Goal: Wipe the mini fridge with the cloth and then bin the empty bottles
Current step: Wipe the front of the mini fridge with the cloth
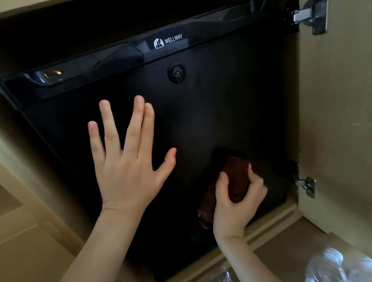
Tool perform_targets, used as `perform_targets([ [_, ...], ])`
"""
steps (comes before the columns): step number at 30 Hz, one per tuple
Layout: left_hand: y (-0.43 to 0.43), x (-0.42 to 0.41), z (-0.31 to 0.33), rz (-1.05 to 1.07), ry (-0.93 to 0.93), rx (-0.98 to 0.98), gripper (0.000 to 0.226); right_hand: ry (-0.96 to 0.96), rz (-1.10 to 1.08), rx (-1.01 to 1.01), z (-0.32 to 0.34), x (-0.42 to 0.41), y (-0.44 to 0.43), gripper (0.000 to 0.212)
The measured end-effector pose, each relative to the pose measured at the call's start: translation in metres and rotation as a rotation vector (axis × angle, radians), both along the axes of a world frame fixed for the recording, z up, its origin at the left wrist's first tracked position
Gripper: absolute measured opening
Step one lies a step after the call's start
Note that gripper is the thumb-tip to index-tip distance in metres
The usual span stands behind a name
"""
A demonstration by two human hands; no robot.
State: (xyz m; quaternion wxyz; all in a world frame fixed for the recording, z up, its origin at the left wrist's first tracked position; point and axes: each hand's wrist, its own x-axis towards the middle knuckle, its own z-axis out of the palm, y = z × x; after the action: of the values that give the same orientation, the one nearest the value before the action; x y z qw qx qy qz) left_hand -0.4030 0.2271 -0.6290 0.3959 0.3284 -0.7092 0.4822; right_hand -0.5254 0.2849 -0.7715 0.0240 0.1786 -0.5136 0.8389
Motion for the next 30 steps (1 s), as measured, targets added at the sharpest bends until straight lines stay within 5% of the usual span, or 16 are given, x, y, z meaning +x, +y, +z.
perform_targets([
  [6, 0.001, 0.001, -0.001, -0.036, -0.006, -0.013, 0.076, -0.575, -0.009, 0.046, -0.005, 0.005, 0.001, 0.036],
  [13, 0.000, 0.000, -0.001, -0.075, -0.042, -0.035, 0.069, 0.059, -0.020, -0.030, 0.051, 0.004, -0.006, 0.046],
  [15, 0.000, 0.001, -0.001, -0.070, -0.038, -0.034, 0.068, 0.019, -0.021, -0.033, 0.024, 0.000, -0.004, 0.049],
  [20, 0.002, -0.001, -0.002, -0.072, -0.035, -0.017, 0.067, -0.509, 0.012, 0.032, -0.007, -0.003, 0.001, 0.042],
  [27, 0.005, -0.021, -0.004, -0.120, -0.192, 0.008, 0.066, 0.120, -0.030, -0.044, 0.056, -0.018, -0.005, 0.045],
  [30, 0.006, -0.034, -0.009, -0.094, -0.178, 0.025, 0.066, 0.124, -0.024, -0.042, 0.033, -0.027, -0.005, 0.046],
])
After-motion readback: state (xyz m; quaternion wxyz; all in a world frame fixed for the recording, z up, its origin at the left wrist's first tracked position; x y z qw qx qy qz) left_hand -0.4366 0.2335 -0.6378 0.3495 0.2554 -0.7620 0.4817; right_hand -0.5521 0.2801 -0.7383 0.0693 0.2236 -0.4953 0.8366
